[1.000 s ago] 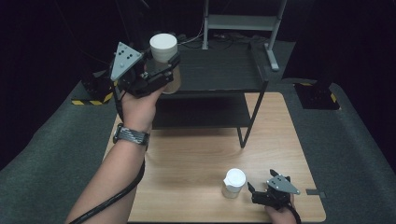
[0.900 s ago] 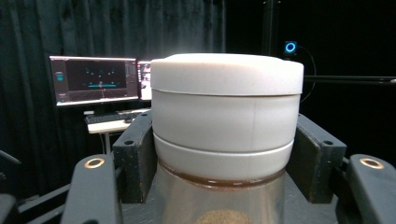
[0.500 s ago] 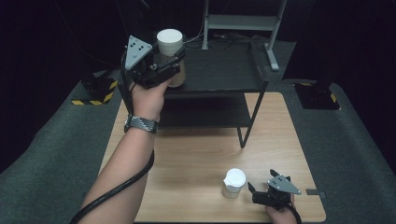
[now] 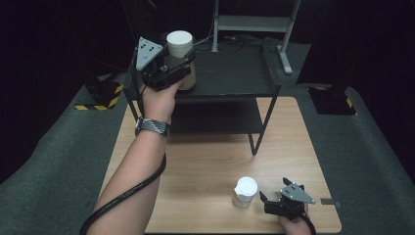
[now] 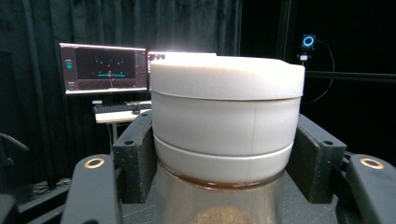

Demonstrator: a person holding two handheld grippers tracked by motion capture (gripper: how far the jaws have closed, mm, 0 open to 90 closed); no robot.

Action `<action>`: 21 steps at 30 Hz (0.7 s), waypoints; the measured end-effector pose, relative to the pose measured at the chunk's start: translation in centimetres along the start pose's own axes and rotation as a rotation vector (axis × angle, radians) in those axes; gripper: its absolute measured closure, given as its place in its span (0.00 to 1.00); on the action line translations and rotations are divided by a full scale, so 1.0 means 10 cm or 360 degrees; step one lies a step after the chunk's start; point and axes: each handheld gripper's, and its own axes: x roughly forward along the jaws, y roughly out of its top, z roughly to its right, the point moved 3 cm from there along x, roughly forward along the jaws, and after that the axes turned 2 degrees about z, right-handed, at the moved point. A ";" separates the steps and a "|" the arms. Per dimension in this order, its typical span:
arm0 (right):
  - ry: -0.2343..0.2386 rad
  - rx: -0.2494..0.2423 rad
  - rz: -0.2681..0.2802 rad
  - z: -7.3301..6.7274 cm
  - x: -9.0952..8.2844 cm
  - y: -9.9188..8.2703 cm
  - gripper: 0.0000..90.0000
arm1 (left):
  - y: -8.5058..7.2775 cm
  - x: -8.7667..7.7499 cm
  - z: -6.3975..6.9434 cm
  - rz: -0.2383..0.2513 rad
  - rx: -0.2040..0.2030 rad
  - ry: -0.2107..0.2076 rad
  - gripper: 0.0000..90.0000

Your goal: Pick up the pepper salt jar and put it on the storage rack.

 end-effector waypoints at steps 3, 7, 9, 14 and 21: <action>0.0000 0.0001 0.0001 0.00 0.00 0.00 0.00 | -0.01 0.01 -0.01 0.0001 -0.0009 -0.0008 0.38; 0.0002 0.0000 0.0000 0.00 0.00 0.00 0.00 | -0.01 0.02 0.00 -0.0008 0.0008 -0.0010 0.38; 0.0002 0.0003 0.0003 0.00 0.00 0.00 0.00 | -0.01 0.02 0.01 -0.0008 0.0007 -0.0009 0.38; 0.0002 0.0000 0.0002 0.00 0.00 0.00 0.00 | -0.03 0.02 0.01 -0.0003 0.0003 -0.0005 0.38; 0.0003 -0.0005 -0.0004 0.00 0.00 0.00 0.00 | -0.04 0.00 0.00 -0.0001 0.0010 -0.0008 0.38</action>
